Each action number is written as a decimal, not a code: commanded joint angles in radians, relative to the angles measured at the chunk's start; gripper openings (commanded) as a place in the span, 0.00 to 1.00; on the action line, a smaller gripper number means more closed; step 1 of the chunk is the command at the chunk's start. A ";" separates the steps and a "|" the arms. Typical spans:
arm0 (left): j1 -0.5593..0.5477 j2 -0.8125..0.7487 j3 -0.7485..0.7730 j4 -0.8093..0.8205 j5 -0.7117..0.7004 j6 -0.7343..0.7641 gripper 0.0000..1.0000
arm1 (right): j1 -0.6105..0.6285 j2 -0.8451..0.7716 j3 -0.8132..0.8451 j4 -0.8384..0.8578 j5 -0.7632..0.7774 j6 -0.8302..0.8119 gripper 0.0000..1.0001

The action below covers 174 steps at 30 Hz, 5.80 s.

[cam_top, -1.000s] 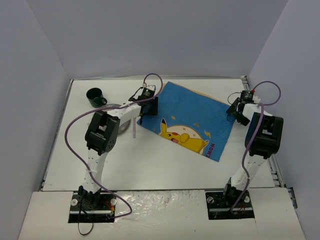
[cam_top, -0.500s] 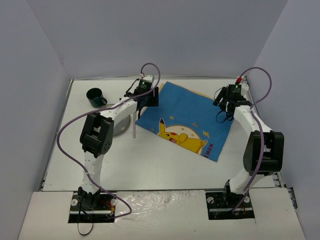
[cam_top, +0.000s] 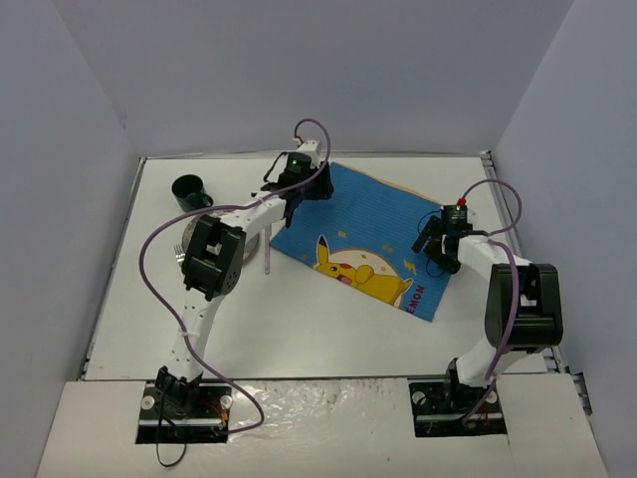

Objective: Set the dinner table for one person

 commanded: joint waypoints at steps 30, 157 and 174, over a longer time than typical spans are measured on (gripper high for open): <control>0.046 -0.148 0.109 -0.048 -0.069 0.011 0.76 | -0.001 -0.290 0.046 -0.099 -0.007 -0.057 0.77; -0.044 -0.371 -0.692 0.929 0.291 -0.844 0.00 | 0.274 -0.689 0.167 -0.154 -0.334 -0.188 1.00; -0.081 -0.240 -0.689 1.028 0.333 -0.924 0.00 | 0.269 -0.697 0.149 -0.183 -0.312 -0.184 1.00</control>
